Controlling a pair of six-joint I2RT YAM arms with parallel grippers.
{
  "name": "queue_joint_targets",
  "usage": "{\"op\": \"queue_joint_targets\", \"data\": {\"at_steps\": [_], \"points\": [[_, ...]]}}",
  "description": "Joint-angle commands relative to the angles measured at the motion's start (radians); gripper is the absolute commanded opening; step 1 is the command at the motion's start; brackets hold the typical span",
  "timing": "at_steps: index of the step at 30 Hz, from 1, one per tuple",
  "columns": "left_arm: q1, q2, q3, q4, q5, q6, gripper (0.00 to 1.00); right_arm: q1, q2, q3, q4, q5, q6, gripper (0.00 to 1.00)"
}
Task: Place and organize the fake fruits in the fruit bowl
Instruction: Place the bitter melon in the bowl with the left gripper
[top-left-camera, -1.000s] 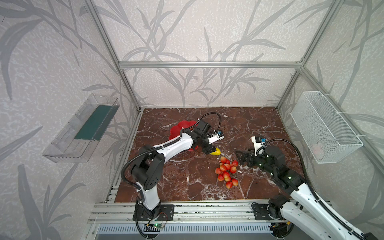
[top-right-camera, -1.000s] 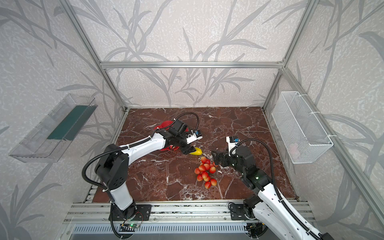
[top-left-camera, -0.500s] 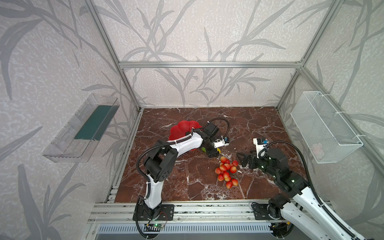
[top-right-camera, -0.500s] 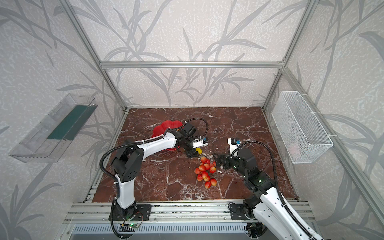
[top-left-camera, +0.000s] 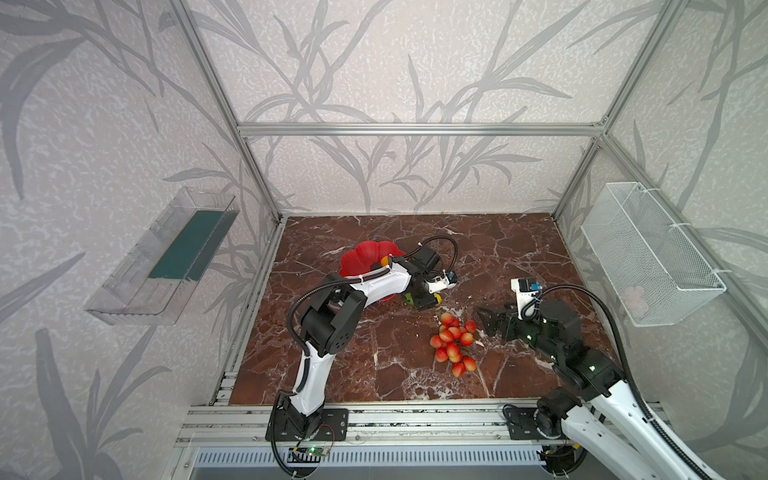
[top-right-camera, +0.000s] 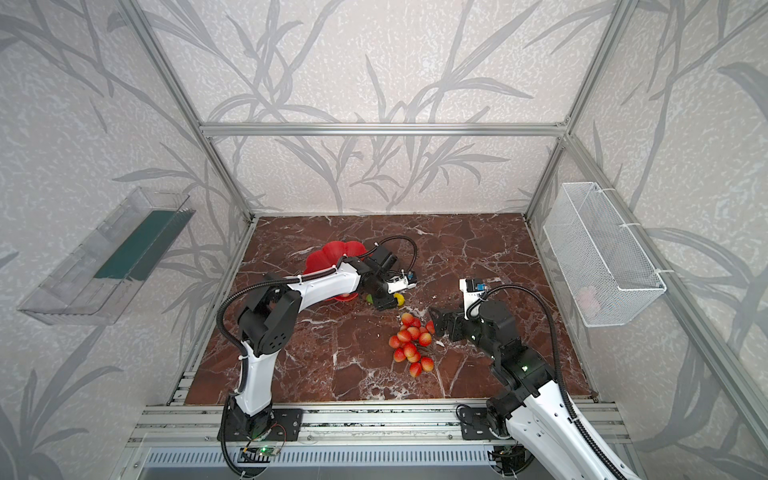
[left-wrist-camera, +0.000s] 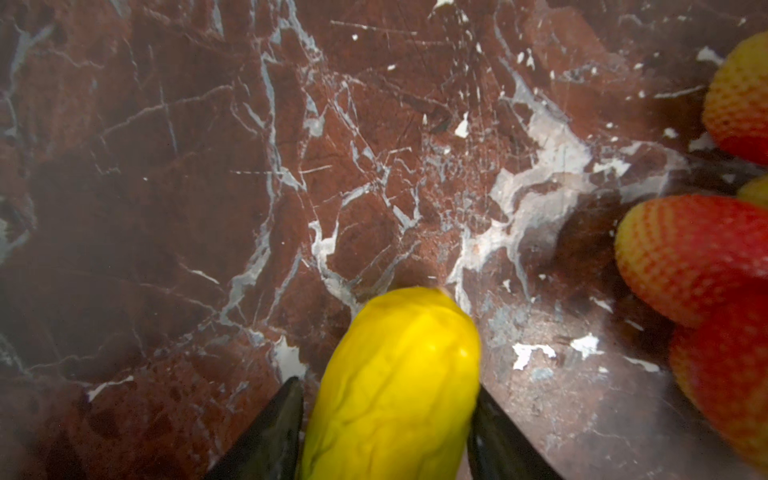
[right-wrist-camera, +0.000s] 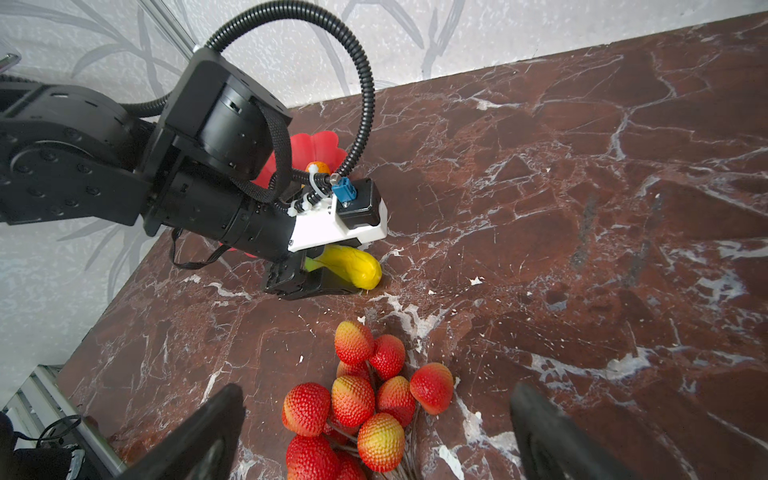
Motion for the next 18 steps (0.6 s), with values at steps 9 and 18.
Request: {"op": "queue_joint_targets", "data": {"at_steps": [9, 18], "points": [[-0.003, -0.171, -0.071, 0.125, 0.041, -0.16, 0.37, -0.005, -0.019, 0.002, -0.021, 0.019, -0.013, 0.99], [0.022, -0.544, -0.337, 0.329, -0.226, -0.362, 0.38, -0.007, 0.0, -0.002, -0.014, 0.01, -0.01, 0.99]]}}
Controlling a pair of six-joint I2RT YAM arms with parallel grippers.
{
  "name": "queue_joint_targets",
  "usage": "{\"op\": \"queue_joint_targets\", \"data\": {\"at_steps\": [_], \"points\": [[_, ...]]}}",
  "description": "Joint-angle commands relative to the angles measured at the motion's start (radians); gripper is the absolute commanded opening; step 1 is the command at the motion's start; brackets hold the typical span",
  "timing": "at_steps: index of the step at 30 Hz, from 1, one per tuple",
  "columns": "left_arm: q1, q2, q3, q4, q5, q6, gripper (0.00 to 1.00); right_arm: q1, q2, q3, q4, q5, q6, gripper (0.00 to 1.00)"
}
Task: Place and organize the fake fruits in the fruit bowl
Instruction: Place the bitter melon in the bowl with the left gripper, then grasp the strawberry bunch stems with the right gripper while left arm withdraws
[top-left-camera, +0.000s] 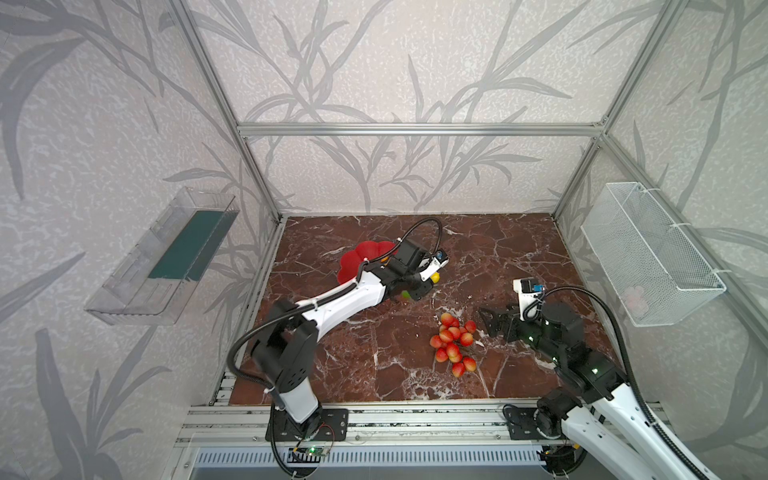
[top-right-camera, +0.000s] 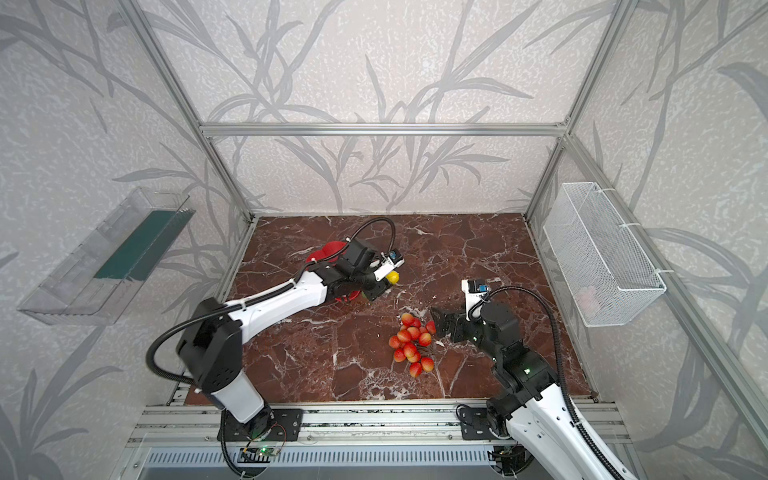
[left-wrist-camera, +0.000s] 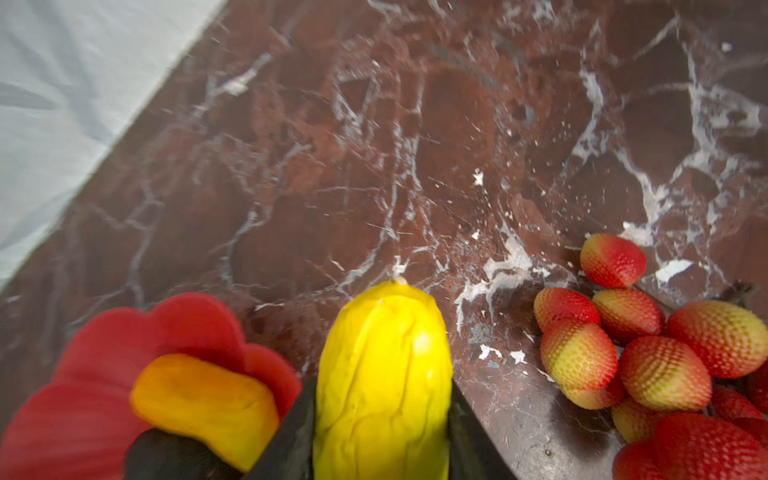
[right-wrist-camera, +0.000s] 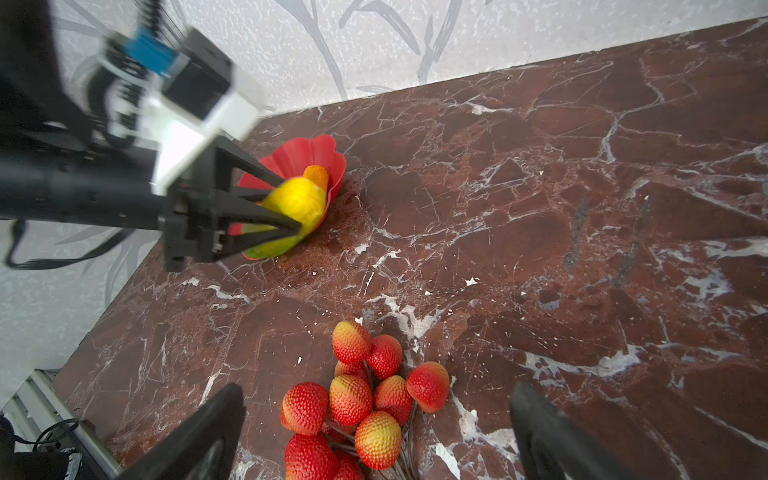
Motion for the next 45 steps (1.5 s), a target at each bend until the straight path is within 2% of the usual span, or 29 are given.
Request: {"op": "queue_joint_targets", "data": {"at_steps": [1, 6, 10, 14, 26, 28, 33, 40, 45], "points": [[0.031, -0.13, -0.089, 0.103, -0.146, -0.085, 0.39, -0.004, 0.011, -0.003, 0.0, -0.002, -0.009, 0.99], [0.151, -0.217, -0.15, 0.065, -0.233, -0.105, 0.39, -0.004, 0.038, -0.004, 0.024, -0.016, 0.0, 0.99], [0.243, -0.197, -0.181, 0.132, -0.301, -0.107, 0.39, -0.005, 0.056, -0.014, 0.037, -0.02, 0.007, 0.99], [0.288, -0.098, -0.152, 0.202, -0.305, -0.092, 0.39, -0.004, 0.075, -0.017, 0.032, -0.018, 0.014, 0.99], [0.394, 0.229, 0.067, 0.233, -0.31, -0.01, 0.39, -0.005, 0.058, -0.043, -0.059, 0.014, 0.053, 0.99], [0.396, 0.268, 0.104, 0.205, -0.296, -0.008, 0.42, -0.004, 0.056, -0.047, -0.072, 0.023, 0.06, 0.99], [0.398, 0.345, 0.203, 0.07, -0.286, -0.058, 0.55, -0.004, 0.067, -0.046, -0.122, 0.065, 0.126, 0.97], [0.396, 0.278, 0.177, 0.089, -0.251, -0.102, 0.63, -0.004, 0.114, -0.035, -0.181, 0.075, 0.144, 0.93], [0.395, 0.117, 0.124, 0.135, -0.238, -0.167, 0.67, -0.004, 0.114, -0.053, -0.197, 0.031, 0.192, 0.9]]}}
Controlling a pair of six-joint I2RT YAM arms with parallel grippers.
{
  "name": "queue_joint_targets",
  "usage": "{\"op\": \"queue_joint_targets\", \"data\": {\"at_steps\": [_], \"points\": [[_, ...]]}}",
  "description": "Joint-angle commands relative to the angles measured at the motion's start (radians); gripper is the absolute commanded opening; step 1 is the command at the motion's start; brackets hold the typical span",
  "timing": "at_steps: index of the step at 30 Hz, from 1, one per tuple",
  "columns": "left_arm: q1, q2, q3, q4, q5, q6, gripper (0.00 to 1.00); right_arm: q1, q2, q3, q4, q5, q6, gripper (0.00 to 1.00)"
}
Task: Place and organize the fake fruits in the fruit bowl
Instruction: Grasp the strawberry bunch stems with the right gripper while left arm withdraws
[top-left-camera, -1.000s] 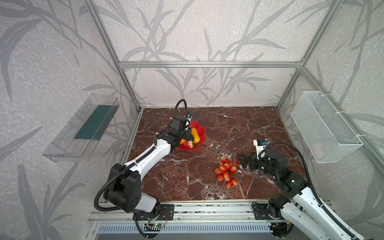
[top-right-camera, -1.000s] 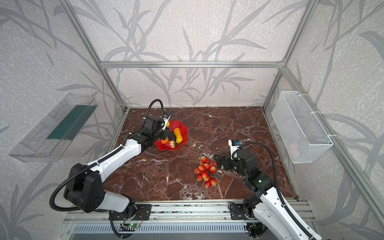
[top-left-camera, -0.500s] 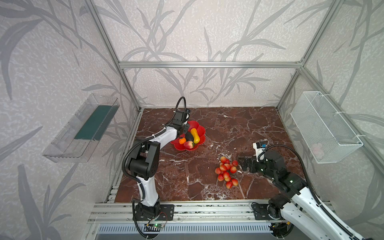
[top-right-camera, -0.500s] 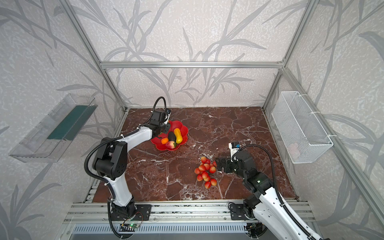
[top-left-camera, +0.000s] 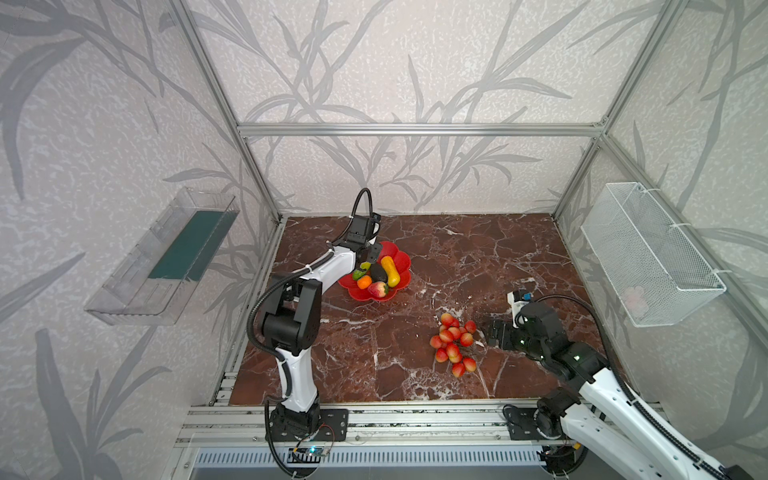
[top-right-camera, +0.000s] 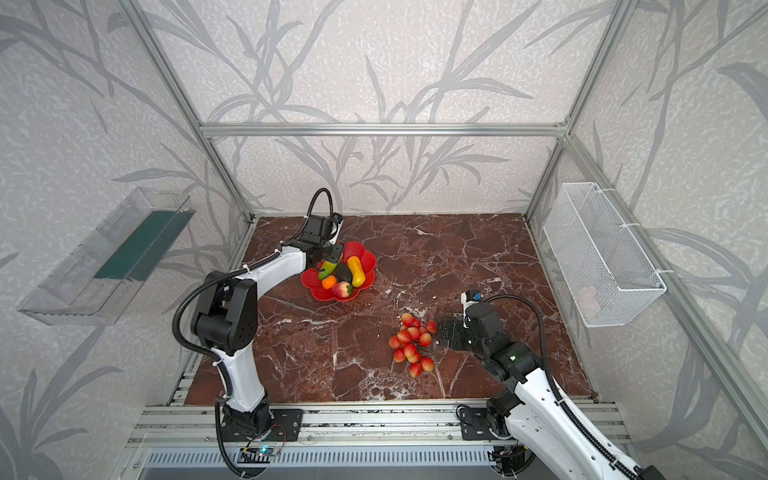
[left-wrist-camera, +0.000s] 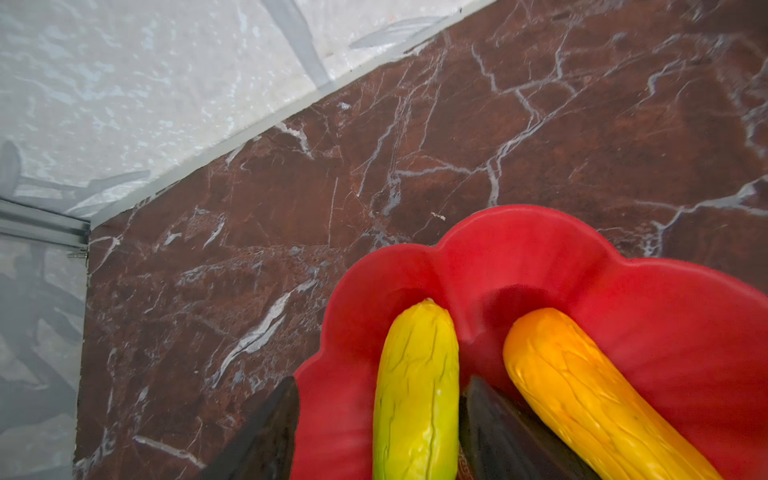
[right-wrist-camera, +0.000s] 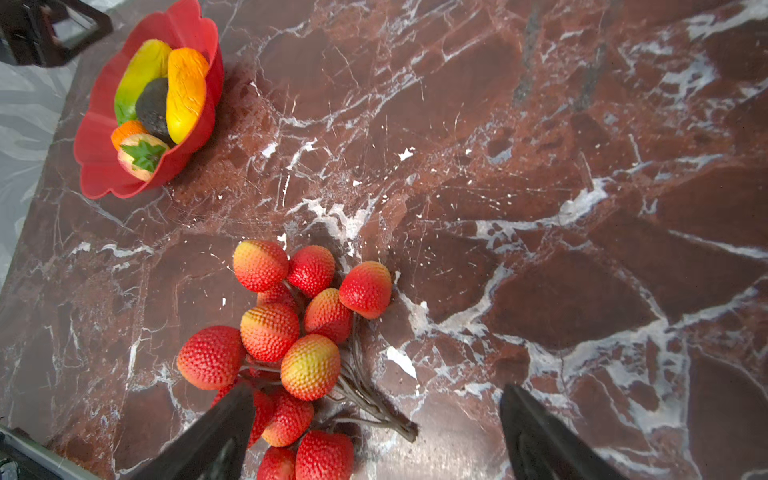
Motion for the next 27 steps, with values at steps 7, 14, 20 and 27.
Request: {"op": "queue_joint_targets", "data": {"at_steps": [7, 14, 20, 27], "points": [[-0.004, -0.493, -0.297, 0.261, 0.104, -0.251, 0.75, 0.019, -0.02, -0.163, 0.142, -0.184, 0.242, 0.8], [-0.004, -0.768, -0.502, 0.262, 0.144, -0.392, 0.79, 0.082, 0.013, -0.137, 0.075, -0.09, 0.146, 0.75], [-0.004, -0.927, -0.585, 0.201, 0.11, -0.41, 0.81, 0.152, 0.121, -0.079, 0.064, -0.025, 0.04, 0.66], [-0.003, -1.03, -0.607, 0.116, 0.097, -0.409, 0.81, 0.215, 0.269, -0.033, 0.134, 0.01, -0.005, 0.6]]}}
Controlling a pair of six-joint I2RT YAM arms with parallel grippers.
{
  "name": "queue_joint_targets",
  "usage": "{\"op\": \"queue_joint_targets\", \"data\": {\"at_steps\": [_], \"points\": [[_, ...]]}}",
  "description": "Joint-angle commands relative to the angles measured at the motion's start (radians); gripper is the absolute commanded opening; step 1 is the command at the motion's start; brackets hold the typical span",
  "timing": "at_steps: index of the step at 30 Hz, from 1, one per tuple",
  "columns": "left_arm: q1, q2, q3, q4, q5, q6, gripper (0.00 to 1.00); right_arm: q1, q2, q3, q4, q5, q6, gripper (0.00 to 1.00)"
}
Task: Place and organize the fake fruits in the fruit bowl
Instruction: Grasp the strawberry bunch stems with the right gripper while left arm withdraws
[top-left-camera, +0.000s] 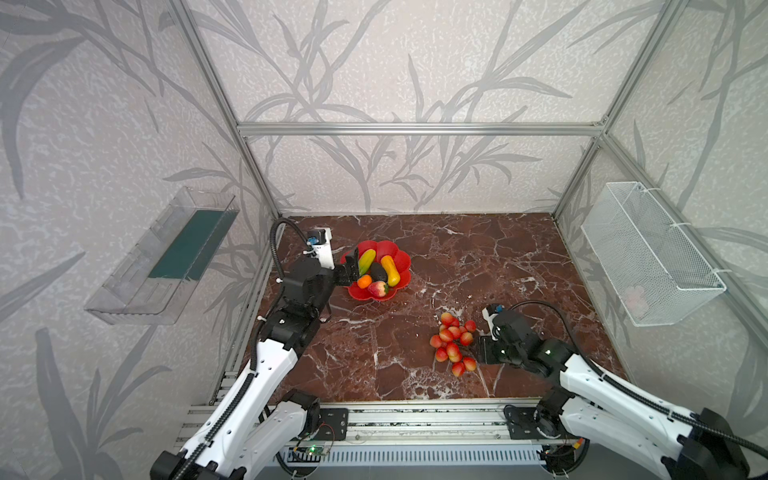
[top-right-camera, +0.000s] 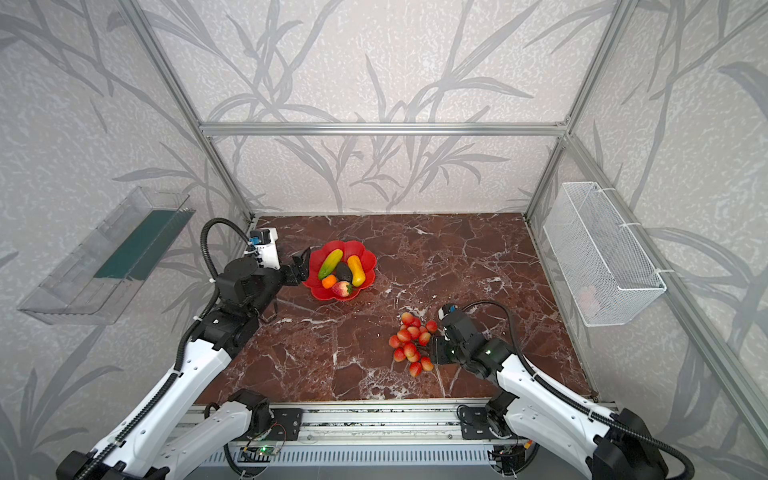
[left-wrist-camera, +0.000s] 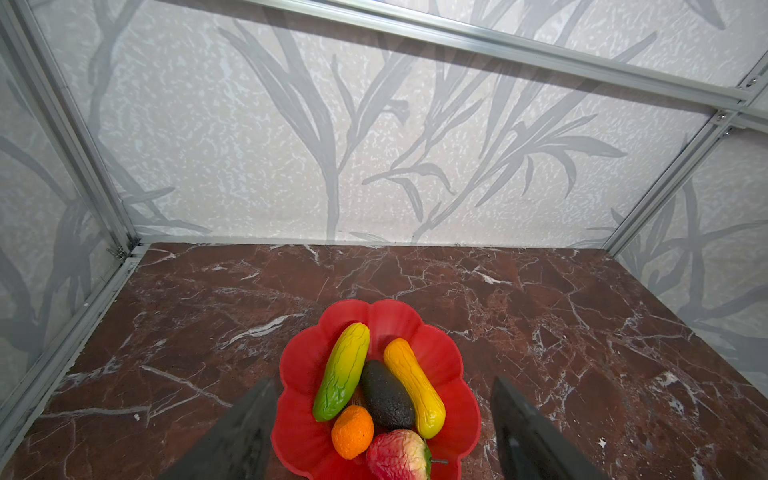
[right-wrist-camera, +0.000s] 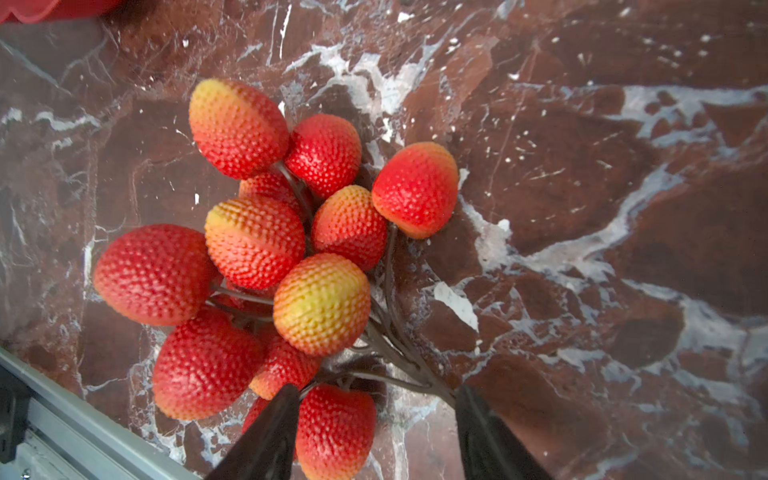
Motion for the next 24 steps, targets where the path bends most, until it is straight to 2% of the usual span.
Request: {"op": "queue_joint_targets", "data": {"at_steps": [1, 14, 19, 24], "points": [[-0.002, -0.044, -0.027, -0.055, -0.025, -0.025, 0.82, 0.013, 0.06, 0.035, 0.039, 0.028, -0.046, 0.59], [-0.002, -0.161, -0.079, -0.084, -0.074, -0.011, 0.85, 0.033, 0.314, 0.066, 0.233, -0.037, -0.077, 0.52], [-0.002, -0.182, -0.08, -0.098, -0.078, -0.009, 0.86, 0.065, 0.425, 0.12, 0.243, -0.043, -0.09, 0.39], [-0.002, -0.202, -0.086, -0.104, -0.089, -0.002, 0.86, 0.095, 0.448, 0.133, 0.284, -0.017, -0.094, 0.2]]}}
